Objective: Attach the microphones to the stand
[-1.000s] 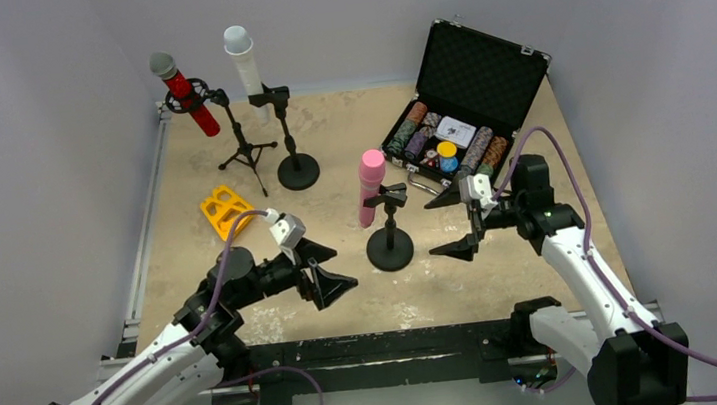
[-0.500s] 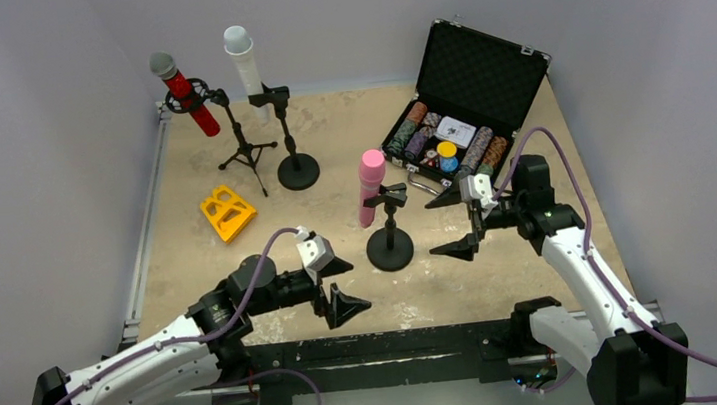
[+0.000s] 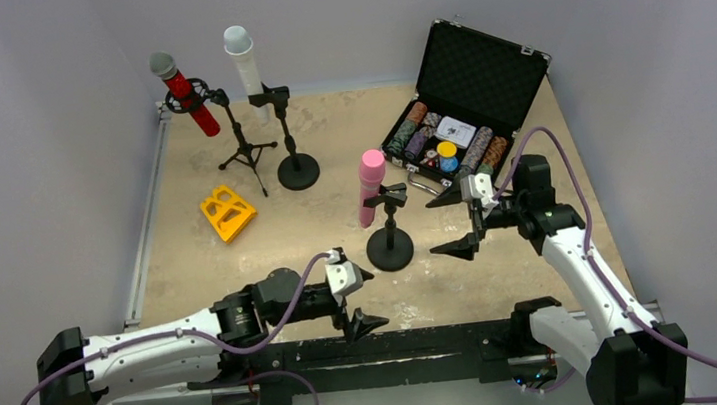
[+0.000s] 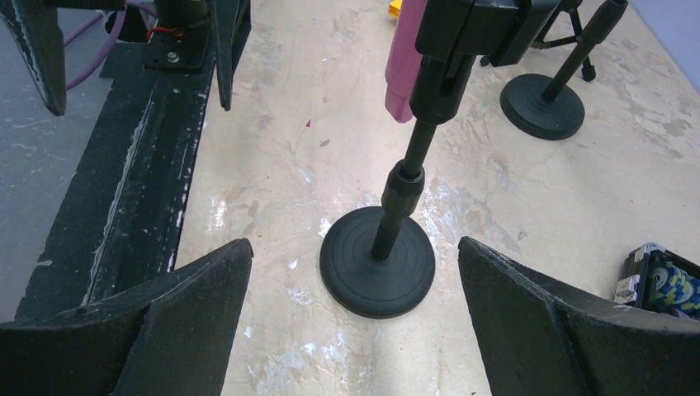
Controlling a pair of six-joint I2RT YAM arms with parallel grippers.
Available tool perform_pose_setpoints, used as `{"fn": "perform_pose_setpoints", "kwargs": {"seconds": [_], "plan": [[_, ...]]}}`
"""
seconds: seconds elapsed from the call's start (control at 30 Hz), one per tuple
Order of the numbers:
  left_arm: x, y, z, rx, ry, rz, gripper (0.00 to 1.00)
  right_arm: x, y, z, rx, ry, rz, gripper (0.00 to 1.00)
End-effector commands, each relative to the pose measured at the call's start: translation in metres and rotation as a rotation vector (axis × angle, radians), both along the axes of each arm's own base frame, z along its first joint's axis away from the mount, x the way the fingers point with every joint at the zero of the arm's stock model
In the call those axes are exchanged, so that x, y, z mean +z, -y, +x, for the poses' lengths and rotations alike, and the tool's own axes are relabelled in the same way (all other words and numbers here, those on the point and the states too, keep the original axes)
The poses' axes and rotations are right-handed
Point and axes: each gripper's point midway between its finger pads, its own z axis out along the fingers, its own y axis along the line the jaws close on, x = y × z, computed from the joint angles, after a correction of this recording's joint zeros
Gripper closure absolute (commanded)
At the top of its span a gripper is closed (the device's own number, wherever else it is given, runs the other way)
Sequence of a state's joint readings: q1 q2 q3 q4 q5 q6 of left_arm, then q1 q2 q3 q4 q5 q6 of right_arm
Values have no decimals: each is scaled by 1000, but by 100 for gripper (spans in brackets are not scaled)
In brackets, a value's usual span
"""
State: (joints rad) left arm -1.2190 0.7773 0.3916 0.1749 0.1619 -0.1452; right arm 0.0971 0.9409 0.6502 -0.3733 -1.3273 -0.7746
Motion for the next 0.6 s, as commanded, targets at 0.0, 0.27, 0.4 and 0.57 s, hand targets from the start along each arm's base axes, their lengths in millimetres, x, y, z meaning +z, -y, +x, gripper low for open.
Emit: {"fn": "perform_pose_setpoints", "kwargs": {"seconds": [0.0, 0.27, 0.4, 0.57], "plan": [[6, 14, 17, 64, 98, -58, 1, 8, 0, -1, 11, 41, 18, 1], [23, 37, 48, 176, 203, -139, 5, 9, 0, 0, 6, 49, 16, 1], [33, 41, 69, 285, 239, -165, 8, 10, 1, 0, 5, 54, 16, 1], [42, 44, 91, 399, 281, -201, 15, 10, 1, 0, 4, 55, 14, 1]]}}
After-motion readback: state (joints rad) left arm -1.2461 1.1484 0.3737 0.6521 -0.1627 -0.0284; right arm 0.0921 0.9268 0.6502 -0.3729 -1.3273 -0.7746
